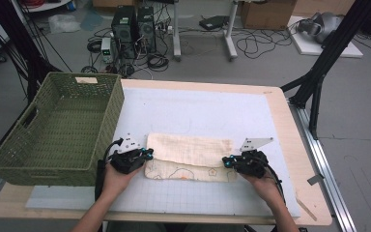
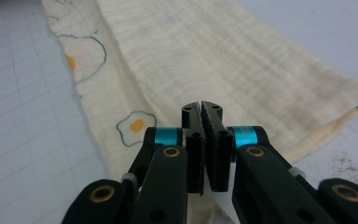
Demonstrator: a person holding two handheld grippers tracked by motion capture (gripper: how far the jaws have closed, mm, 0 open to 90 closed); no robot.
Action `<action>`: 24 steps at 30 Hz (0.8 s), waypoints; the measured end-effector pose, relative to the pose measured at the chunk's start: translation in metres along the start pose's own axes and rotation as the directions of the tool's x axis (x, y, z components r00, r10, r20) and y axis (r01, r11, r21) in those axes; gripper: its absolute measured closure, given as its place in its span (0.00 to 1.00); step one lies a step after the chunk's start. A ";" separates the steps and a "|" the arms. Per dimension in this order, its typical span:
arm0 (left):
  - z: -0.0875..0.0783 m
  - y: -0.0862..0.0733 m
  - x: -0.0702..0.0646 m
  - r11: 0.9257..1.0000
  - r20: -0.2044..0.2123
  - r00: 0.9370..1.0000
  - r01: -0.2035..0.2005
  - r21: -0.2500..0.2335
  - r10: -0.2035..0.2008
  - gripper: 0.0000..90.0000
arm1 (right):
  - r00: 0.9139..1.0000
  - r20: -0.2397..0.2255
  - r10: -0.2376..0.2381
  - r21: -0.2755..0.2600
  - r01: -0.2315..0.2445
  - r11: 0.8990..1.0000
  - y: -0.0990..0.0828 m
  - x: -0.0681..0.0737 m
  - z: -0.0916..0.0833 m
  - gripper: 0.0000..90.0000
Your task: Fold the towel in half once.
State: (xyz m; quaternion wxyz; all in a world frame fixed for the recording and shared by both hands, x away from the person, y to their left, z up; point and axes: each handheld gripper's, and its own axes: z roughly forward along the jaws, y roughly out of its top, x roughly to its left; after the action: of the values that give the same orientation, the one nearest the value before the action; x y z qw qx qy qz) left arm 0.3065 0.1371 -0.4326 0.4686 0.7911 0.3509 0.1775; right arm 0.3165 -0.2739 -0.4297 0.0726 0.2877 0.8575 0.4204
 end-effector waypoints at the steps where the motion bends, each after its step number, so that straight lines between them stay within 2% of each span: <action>1: -0.001 0.001 0.000 1.000 0.001 1.000 0.005 -0.005 -0.005 0.98 | 1.000 0.001 -0.003 -0.014 0.003 1.000 0.002 0.000 -0.002 0.98; 7: 0.000 0.002 0.002 1.000 -0.004 1.000 -0.002 0.004 0.002 0.98 | 1.000 0.009 0.005 -0.037 -0.005 0.999 0.006 -0.001 -0.009 0.98; 13: 0.001 0.006 0.006 1.000 -0.021 1.000 0.020 -0.007 -0.020 0.97 | 1.000 0.011 0.001 -0.043 0.000 0.999 0.007 -0.001 -0.009 0.98; 15: 0.003 0.005 0.006 0.999 -0.015 0.999 0.029 0.014 -0.029 0.93 | 1.000 0.012 -0.005 -0.041 0.006 0.999 0.007 0.000 -0.008 0.98; 18: 0.007 0.001 0.004 0.999 0.016 1.000 0.020 0.049 -0.021 0.85 | 1.000 0.012 -0.004 -0.041 0.005 0.999 0.006 0.000 -0.009 0.98; 20: 0.010 -0.001 0.002 0.998 0.018 1.000 0.014 0.060 -0.015 0.83 | 1.000 0.014 -0.003 -0.038 0.004 0.999 0.006 -0.001 -0.009 0.98; 22: 0.014 -0.004 0.001 0.997 0.042 0.999 0.017 0.081 -0.021 0.81 | 1.000 0.013 0.002 -0.038 -0.001 0.999 0.006 -0.001 -0.009 0.98; 24: 0.019 -0.006 -0.001 0.993 0.046 0.999 0.001 0.116 -0.006 0.82 | 1.000 0.015 0.000 -0.037 0.000 0.999 0.006 -0.001 -0.009 0.98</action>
State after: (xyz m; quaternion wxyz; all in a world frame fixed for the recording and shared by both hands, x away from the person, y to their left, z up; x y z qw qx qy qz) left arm 0.3152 0.1267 -0.4478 0.4302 0.8201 0.3512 0.1377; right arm 0.3165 -0.2778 -0.4194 0.0845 0.2894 0.8489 0.4340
